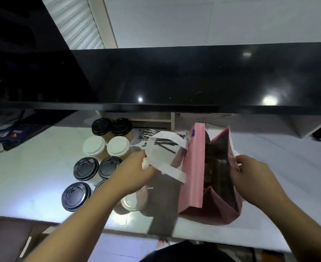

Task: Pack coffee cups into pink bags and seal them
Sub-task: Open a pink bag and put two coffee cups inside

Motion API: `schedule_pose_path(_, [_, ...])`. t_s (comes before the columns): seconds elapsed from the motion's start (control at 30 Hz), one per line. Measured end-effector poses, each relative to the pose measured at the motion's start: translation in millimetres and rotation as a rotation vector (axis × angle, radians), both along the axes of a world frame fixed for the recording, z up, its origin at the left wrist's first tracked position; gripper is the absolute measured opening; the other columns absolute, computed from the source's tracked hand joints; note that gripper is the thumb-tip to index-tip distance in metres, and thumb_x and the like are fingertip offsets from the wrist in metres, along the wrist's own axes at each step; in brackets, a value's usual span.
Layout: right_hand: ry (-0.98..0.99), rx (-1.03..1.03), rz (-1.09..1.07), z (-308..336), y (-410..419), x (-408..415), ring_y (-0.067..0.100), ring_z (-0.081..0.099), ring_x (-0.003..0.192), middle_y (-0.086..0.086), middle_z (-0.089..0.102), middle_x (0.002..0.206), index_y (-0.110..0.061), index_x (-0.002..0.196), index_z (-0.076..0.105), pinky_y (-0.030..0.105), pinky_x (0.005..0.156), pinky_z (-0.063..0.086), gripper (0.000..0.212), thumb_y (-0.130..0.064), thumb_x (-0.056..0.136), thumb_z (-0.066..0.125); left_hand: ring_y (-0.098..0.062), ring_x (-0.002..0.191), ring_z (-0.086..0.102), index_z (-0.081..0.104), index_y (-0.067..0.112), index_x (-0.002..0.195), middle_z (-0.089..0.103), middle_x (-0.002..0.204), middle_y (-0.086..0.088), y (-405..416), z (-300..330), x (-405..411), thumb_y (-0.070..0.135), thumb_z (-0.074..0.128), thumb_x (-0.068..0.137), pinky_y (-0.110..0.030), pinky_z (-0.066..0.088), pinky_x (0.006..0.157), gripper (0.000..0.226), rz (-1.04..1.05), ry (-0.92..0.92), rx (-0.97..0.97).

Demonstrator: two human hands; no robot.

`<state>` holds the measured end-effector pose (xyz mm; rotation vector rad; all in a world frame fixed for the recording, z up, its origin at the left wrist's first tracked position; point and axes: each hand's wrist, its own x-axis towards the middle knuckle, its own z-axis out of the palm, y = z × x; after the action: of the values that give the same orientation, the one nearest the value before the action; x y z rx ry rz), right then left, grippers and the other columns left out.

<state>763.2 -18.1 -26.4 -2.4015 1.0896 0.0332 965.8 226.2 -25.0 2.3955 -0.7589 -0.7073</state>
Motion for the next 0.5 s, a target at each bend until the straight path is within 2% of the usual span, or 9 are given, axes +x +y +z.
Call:
schedule_pose_path(0.03, [0.014, -0.001, -0.011, 0.0, 1.4, 0.2, 0.009, 0.061, 0.066, -0.004, 0.069, 0.086, -0.025, 0.098, 0.064, 0.027, 0.05, 0.047, 0.019, -0.034, 0.101, 0.047, -0.017, 0.127, 0.055, 0.056, 0.04, 0.133, 0.059, 0.138, 0.008, 2.7, -9.8, 14.8, 0.039, 0.059, 0.084, -0.037, 0.048, 0.098, 0.05, -0.094, -0.137, 0.13])
schedule_pose_path(0.1, [0.028, 0.002, -0.03, 0.2, 4.3, 0.2, 0.012, 0.062, 0.067, -0.003, 0.07, 0.085, -0.025, 0.095, 0.064, 0.031, 0.053, 0.049, 0.018, -0.031, 0.1, 0.047, -0.025, 0.139, 0.044, 0.044, 0.027, 0.152, 0.044, 0.156, 0.001, 3.7, -28.0, 36.1, 0.033, 0.067, 0.085, -0.041, 0.043, 0.109, 0.071, -0.23, -0.264, 0.322])
schedule_pose_path(0.2, [0.008, -0.011, -0.041, 1.1, 7.5, 0.9, 0.009, 0.06, 0.064, -0.004, 0.07, 0.082, -0.027, 0.09, 0.062, 0.027, 0.049, 0.042, 0.017, -0.03, 0.099, 0.048, -0.028, 0.146, 0.035, 0.033, 0.026, 0.158, 0.032, 0.164, 0.0, 3.7, -51.3, 52.0, 0.043, 0.071, 0.083, -0.046, 0.034, 0.117, 0.085, -0.302, -0.307, 0.459])
schedule_pose_path(0.3, [-0.007, -0.003, -0.048, 2.5, 9.2, 2.4, 0.006, 0.06, 0.063, -0.01, 0.066, 0.078, -0.031, 0.091, 0.06, 0.023, 0.047, 0.041, 0.017, -0.037, 0.1, 0.047, -0.033, 0.14, 0.041, 0.035, 0.025, 0.156, 0.041, 0.158, -0.006, 2.7, -64.8, 58.6, 0.05, 0.07, 0.08, -0.047, 0.036, 0.114, 0.087, -0.29, -0.333, 0.56])
schedule_pose_path(0.4, [0.0, -0.005, -0.033, 1.0, 7.6, 1.3, 0.005, 0.06, 0.064, -0.011, 0.066, 0.078, -0.03, 0.09, 0.06, 0.023, 0.049, 0.042, 0.018, -0.037, 0.1, 0.047, -0.035, 0.132, 0.05, 0.038, 0.02, 0.152, 0.05, 0.148, -0.009, -2.3, -61.3, 56.7, 0.049, 0.07, 0.081, -0.045, 0.042, 0.106, 0.083, -0.276, -0.345, 0.569])
schedule_pose_path(0.5, [-0.001, 0.019, -0.007, 1.8, 5.6, -0.9, 0.005, 0.06, 0.065, -0.011, 0.069, 0.081, -0.032, 0.091, 0.06, 0.023, 0.05, 0.044, 0.015, -0.037, 0.1, 0.049, -0.035, 0.126, 0.053, 0.039, 0.022, 0.151, 0.05, 0.146, -0.007, -9.1, -29.8, 48.9, 0.052, 0.07, 0.079, -0.045, 0.048, 0.1, 0.084, -0.192, -0.327, 0.438])
